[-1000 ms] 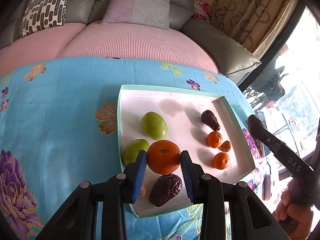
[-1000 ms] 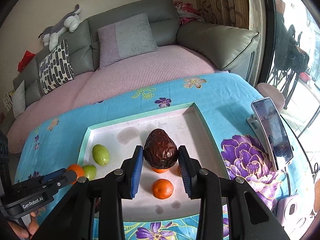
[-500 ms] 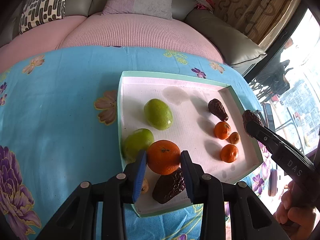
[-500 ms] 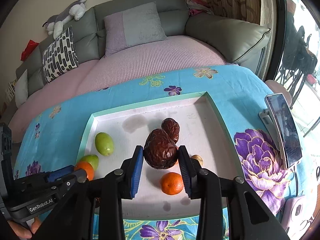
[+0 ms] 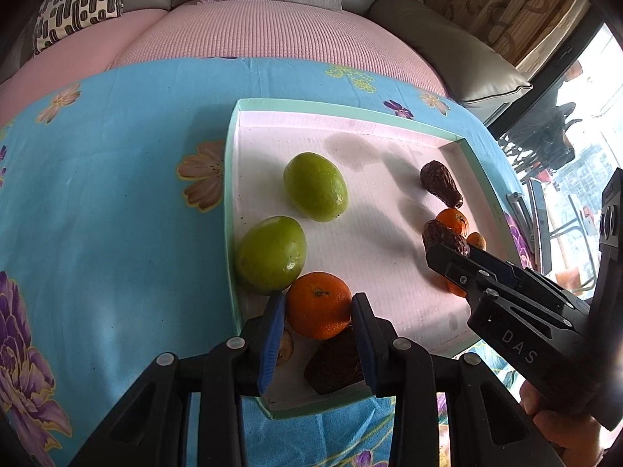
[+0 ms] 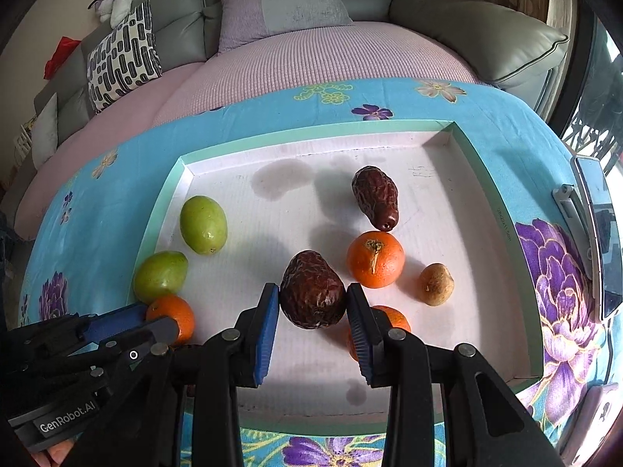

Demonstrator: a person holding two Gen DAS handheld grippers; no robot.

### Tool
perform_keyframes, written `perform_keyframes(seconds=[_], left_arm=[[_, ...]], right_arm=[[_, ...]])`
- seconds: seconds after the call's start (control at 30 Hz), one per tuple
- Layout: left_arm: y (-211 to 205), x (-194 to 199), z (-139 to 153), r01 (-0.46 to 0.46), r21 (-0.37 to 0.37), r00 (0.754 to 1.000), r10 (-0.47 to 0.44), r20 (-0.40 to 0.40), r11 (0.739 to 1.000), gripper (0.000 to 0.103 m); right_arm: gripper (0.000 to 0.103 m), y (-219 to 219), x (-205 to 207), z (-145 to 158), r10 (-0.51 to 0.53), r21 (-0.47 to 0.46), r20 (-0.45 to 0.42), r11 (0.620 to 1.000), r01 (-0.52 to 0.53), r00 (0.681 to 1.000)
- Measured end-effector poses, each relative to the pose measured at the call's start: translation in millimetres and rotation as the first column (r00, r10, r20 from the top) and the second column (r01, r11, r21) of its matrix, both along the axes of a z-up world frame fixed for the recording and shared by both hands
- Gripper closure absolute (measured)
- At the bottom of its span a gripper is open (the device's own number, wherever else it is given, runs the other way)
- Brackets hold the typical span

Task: Organize fruits
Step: 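Carry the date into the tray and release it while the left places the orange there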

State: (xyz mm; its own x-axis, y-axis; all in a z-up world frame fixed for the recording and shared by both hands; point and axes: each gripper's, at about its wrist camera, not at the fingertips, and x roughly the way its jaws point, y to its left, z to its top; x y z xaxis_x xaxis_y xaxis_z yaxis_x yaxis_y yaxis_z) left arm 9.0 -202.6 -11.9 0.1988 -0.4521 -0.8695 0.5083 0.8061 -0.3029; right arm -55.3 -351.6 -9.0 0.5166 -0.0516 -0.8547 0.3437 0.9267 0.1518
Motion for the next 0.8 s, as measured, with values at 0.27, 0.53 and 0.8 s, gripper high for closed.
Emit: perform_keyframes(seconds=[0.27, 0.53, 0.8], left_arm=[[0.0, 0.7, -1.3, 0.002, 0.005, 1.000, -0.002, -0.003, 1.000, 0.066], [3.1, 4.7, -2.5, -0.006, -0.013, 1.000, 0.006, -0.024, 1.000, 0.066], [6.6, 6.8, -2.3, -0.017, -0.019, 0.999, 0.016, -0.051, 1.000, 0.065]], right_arm=[[0.066, 2.1, 4.2, -5.4, 0.017, 0.004, -0.016, 1.000, -0.017, 1.000], [0.066, 3.1, 6.5, -8.8, 0.027, -0.004, -0.032, 1.000, -0.027, 0.999], [0.066, 3.6, 7.0, -8.3, 0.022, -0.004, -0.035, 1.000, -0.022, 0.999]])
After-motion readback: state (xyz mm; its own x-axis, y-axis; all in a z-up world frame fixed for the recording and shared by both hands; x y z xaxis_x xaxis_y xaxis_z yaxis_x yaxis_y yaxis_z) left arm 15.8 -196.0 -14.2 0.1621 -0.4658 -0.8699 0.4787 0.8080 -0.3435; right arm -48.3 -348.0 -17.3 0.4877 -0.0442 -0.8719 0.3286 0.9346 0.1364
